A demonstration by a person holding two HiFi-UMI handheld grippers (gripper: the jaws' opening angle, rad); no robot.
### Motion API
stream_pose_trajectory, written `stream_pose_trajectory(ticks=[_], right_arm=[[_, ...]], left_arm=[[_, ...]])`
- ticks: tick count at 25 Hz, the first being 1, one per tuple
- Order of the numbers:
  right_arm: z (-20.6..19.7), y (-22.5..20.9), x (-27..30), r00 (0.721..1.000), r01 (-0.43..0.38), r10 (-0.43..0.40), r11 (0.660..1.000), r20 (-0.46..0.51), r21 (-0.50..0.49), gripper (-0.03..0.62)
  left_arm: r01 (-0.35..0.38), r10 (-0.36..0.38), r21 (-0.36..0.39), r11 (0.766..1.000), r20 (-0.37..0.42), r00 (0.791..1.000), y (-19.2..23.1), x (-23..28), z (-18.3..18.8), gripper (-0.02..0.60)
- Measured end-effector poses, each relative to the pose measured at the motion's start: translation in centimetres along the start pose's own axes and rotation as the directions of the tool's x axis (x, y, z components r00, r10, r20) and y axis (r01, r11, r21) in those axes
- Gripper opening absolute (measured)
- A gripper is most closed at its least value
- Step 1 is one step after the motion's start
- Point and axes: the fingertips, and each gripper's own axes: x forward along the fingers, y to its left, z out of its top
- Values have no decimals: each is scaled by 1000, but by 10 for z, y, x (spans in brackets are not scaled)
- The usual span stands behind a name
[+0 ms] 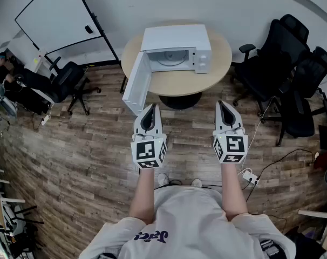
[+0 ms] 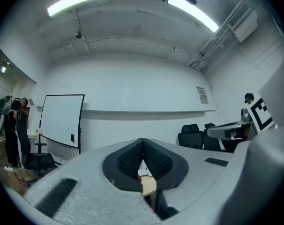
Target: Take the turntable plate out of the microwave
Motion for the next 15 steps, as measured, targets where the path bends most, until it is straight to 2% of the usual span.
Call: stream_pose_trajectory(ticks=[3,5,7,11,15], right_arm=[[-1,-14,-14,1000,-3,3,1000,-4,-2,17],[-3,-19,-22,1000,-11,11,1000,-6,-5,16],[-7,-22,-31,1000,-12,12,1000,-9,-3,17],[-21,-20,-39,999,-32,33,999,-11,38,17],[-34,-11,-36,998,-62,62,997,-13,55,17]], left_arm=[[-4,5,-42,999,15,1000,-14,-10,2,14],[-12,13,-45,999,29,999,-23,-17,2,14],[-18,19,-29,999,34,999,-32,-25,-2,14],[-11,10,-13,1000,-10,1000,-42,-31,-21,14],[-52,54,35,998,-55,997,-39,-25,-39,14]])
